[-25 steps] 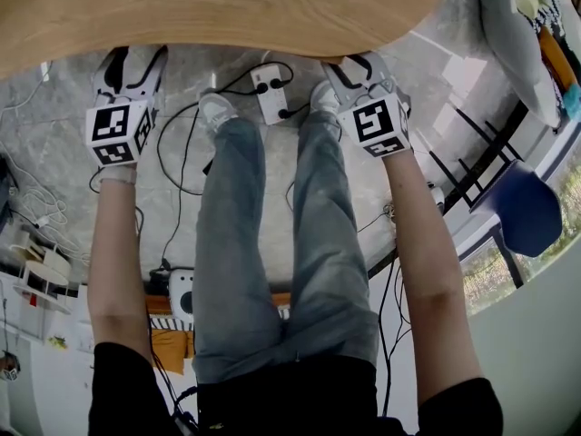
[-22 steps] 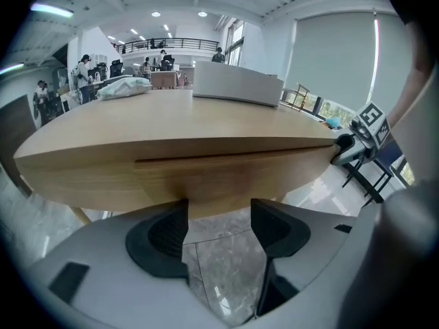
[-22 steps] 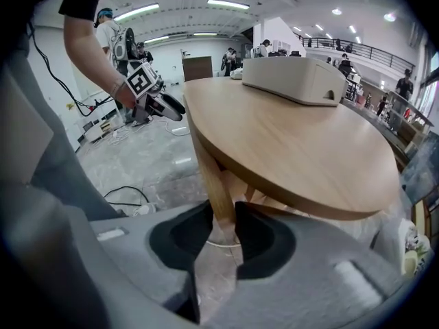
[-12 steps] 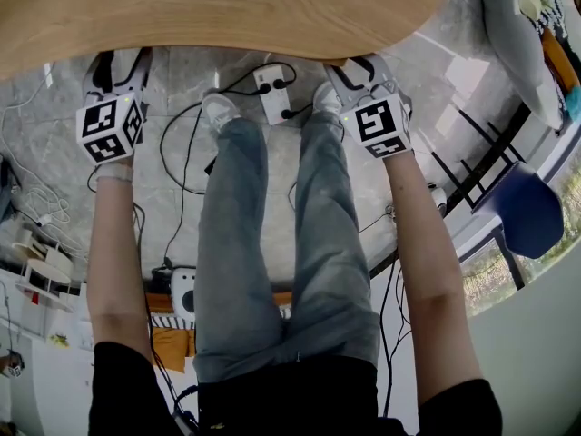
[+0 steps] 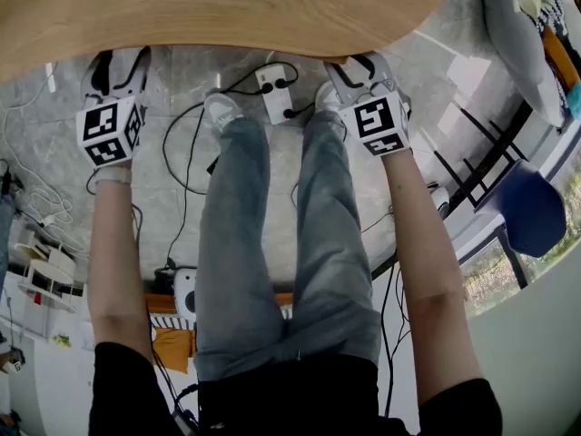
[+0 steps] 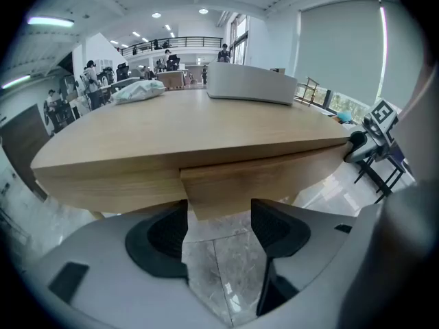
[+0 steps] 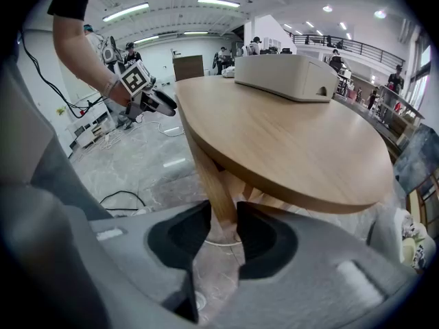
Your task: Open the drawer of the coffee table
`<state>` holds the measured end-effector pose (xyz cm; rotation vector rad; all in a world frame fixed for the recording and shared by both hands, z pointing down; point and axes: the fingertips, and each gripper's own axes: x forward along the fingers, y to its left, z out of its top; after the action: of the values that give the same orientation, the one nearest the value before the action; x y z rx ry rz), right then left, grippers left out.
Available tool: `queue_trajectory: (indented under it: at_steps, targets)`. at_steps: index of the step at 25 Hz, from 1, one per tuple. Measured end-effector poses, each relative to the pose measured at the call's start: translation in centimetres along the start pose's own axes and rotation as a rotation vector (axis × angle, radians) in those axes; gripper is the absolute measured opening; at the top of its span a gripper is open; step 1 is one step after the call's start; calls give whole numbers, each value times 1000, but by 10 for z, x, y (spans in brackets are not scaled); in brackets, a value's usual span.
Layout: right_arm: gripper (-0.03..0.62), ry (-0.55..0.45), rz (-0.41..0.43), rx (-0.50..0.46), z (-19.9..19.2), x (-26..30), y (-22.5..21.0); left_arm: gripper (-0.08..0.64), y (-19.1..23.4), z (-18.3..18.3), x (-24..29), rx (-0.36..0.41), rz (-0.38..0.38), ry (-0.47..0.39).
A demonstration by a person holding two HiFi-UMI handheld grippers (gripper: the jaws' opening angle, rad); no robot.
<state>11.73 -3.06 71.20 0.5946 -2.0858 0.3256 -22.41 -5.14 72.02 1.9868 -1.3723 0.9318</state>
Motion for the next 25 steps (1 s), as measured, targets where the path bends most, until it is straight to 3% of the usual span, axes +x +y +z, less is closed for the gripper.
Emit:
queue_trajectory:
  at_steps: [3,8,11,25]
  targets:
    - [117,5,-6,4,0,1,0,285,8,6,-4,3,13,-21]
    - [118,14,-13,8,-1,-1,-1,285,2,16,-4,36,-29,-33]
    - [118,7,-14,24,1,-2,-1,284,2,18,-5,15,-23,-39]
    - [112,18,14,15,-11,-12,29,284,-7,-9,-27,-11,-3,-13]
